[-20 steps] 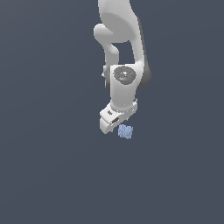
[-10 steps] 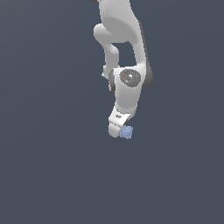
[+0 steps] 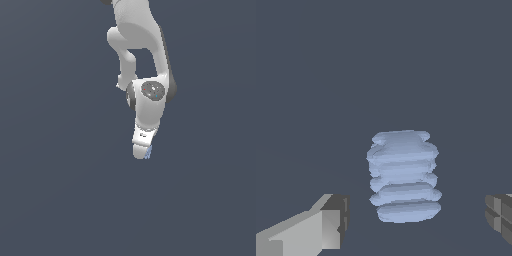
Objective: Pick up the object and move it to a goal position.
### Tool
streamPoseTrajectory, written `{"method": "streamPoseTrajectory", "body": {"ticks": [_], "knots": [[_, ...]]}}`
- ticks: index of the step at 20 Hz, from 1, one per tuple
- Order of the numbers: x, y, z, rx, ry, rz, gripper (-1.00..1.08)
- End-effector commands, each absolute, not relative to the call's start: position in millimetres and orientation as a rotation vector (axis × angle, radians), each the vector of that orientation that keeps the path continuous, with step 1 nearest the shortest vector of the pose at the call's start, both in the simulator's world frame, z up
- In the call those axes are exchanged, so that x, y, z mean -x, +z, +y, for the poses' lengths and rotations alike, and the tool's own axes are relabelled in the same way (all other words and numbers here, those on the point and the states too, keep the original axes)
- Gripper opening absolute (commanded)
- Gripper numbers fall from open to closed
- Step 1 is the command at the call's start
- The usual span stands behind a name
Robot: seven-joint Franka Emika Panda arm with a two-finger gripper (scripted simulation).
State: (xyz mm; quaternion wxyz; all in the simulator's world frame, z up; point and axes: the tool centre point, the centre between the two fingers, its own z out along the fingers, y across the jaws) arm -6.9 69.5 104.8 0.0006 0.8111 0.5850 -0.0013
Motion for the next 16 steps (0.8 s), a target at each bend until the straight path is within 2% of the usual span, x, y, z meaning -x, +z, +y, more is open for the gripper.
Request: {"method": "streamPoseTrajectory", "body": {"ticks": [1, 11, 16], "knots": [[7.3, 103.6, 71.9, -2.512, -0.002, 1.885, 1.0], [7.8, 101.0, 74.2, -2.479, 0.0, 1.929, 1.0], [8.4, 84.2, 74.5, -2.477, 0.0, 1.932, 1.0]]}}
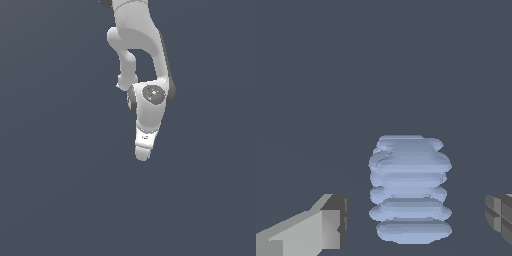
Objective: Pick up the object and move it to a goal position.
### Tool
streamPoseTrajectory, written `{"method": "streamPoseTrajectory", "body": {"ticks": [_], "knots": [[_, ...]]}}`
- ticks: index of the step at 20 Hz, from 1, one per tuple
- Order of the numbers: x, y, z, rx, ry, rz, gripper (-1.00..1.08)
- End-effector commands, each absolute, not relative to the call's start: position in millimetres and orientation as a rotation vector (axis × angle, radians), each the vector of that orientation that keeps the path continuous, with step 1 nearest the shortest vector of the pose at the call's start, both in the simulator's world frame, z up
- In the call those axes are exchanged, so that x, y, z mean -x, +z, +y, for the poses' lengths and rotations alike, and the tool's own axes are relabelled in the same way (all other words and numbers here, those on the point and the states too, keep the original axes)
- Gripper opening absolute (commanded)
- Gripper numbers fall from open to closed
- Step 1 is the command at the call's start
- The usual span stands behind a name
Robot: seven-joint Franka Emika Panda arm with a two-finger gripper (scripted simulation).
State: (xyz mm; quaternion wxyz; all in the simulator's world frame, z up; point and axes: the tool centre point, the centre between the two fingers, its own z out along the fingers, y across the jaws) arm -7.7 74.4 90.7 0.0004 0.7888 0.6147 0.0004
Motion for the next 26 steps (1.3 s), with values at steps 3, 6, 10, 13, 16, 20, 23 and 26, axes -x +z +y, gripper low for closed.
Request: {"method": "streamPoseTrajectory", "body": {"ticks": [3, 6, 10, 13, 16, 20, 23, 26], "knots": [[9.0, 67.7, 74.7, -2.475, 0.0, 1.935, 1.0], [8.9, 56.8, 74.7, -2.474, 0.0, 1.936, 1.0], [8.0, 52.2, 74.6, -2.474, 0.0, 1.936, 1.0], [8.0, 52.2, 74.6, -2.474, 0.0, 1.936, -1.0], [8.0, 52.2, 74.6, -2.474, 0.0, 1.936, -1.0], [8.0, 52.2, 74.6, -2.474, 0.0, 1.936, -1.0], [7.8, 54.2, 74.1, -2.474, 0.001, 1.935, -1.0], [8.2, 60.0, 72.4, -2.474, 0.001, 1.935, -1.0]]}}
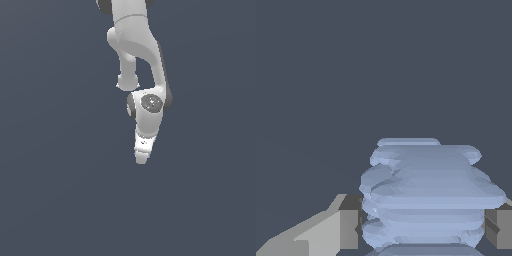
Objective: Pick up the object and move it to a goal position.
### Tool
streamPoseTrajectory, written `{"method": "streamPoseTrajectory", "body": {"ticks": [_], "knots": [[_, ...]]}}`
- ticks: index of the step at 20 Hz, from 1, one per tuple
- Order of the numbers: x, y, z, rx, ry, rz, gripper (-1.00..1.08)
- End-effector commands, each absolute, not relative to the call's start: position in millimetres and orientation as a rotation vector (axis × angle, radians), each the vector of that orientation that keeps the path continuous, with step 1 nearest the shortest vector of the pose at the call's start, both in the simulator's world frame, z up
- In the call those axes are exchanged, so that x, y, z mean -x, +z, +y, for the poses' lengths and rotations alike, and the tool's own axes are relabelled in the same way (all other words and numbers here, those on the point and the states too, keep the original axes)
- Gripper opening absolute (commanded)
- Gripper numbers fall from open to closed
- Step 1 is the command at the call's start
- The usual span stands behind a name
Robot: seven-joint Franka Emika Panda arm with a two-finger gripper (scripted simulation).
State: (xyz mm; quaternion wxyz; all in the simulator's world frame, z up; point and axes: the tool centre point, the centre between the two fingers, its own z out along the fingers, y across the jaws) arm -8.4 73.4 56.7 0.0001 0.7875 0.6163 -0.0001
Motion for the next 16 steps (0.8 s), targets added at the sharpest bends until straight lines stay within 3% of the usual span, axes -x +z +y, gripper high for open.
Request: {"method": "streamPoseTrajectory", "body": {"ticks": [1, 8, 16], "knots": [[8.4, 63.1, 71.6, -2.474, 0.001, 1.935, -1.0], [11.3, 100.7, 61.3, -2.473, 0.0, 1.936, -1.0], [16.9, 178.8, 40.9, -2.472, 0.0, 1.938, -1.0]]}}
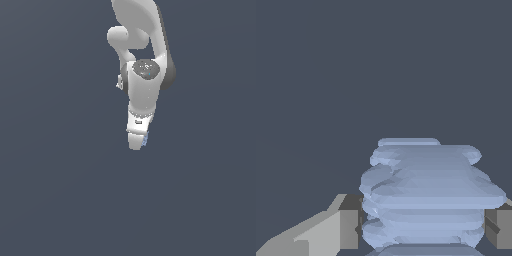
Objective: Pick up the object and move it to a goal position.
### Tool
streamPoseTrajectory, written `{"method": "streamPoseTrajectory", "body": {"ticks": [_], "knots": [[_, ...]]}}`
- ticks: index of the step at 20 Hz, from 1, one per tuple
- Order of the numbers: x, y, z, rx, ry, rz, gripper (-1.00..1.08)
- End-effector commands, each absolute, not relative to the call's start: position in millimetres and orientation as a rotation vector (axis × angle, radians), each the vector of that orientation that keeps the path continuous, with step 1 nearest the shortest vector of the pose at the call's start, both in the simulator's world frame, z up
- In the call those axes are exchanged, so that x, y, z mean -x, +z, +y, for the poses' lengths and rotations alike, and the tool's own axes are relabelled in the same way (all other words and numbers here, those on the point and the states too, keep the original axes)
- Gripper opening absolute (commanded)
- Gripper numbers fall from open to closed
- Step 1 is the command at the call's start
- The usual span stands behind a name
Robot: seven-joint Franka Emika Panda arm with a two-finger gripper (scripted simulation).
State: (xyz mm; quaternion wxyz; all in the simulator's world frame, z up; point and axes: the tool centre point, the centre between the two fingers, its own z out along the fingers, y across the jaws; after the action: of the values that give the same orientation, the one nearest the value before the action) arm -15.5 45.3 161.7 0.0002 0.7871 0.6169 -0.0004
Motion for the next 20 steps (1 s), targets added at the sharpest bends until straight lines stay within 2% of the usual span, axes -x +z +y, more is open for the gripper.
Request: {"method": "streamPoseTrajectory", "body": {"ticks": [1, 20], "knots": [[17.6, 190.7, 38.0, -2.472, 0.0, 1.939, -1.0], [28.6, 406.5, -19.2, -2.473, 0.003, 1.941, -1.0]]}}
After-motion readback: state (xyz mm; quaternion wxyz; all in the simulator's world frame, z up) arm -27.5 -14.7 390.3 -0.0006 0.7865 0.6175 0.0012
